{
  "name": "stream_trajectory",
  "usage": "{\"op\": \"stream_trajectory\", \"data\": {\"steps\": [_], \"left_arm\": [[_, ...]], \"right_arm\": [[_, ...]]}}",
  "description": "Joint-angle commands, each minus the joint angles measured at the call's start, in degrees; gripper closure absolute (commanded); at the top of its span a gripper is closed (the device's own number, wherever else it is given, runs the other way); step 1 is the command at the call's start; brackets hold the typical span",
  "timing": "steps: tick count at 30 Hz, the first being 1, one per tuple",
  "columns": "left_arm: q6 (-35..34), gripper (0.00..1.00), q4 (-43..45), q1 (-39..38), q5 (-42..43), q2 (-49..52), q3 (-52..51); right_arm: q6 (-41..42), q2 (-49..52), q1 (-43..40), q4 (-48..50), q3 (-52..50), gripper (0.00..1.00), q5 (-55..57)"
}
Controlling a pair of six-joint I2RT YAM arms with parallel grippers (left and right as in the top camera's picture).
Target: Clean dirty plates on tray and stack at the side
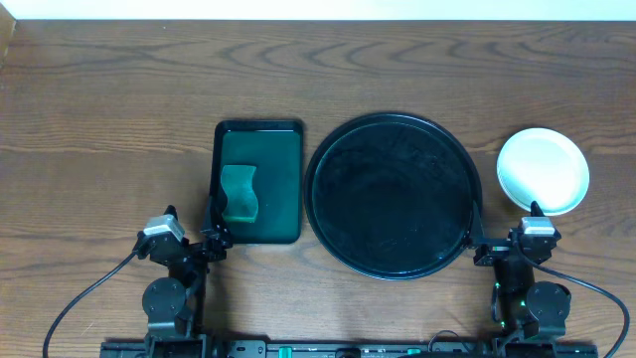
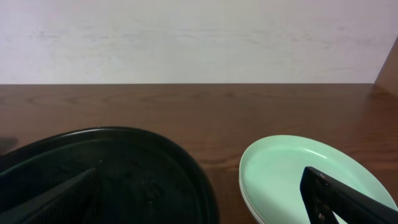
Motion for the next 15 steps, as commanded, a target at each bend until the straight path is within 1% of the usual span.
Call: {"op": "stream_trajectory", "data": {"steps": [1,11,15], "left_arm": [[1.92,0.2,-2.84,-0.2,-0.55,-0.28,-0.5],[2.05,0.19,-2.86,-0.2,-0.55,-0.28,-0.5],[4.31,0.2,-2.86,-0.2,-0.5,-0.28,-0.5]], "right_arm": [[0.0,-0.39,0.5,-0.26,-0.07,0.01,-0.22],[0.0,-0.37,0.5,-0.26,-0.07,0.01,-0.22],[0.0,-0.39,0.5,-0.24,-0.07,0.01,-0.22]]}}
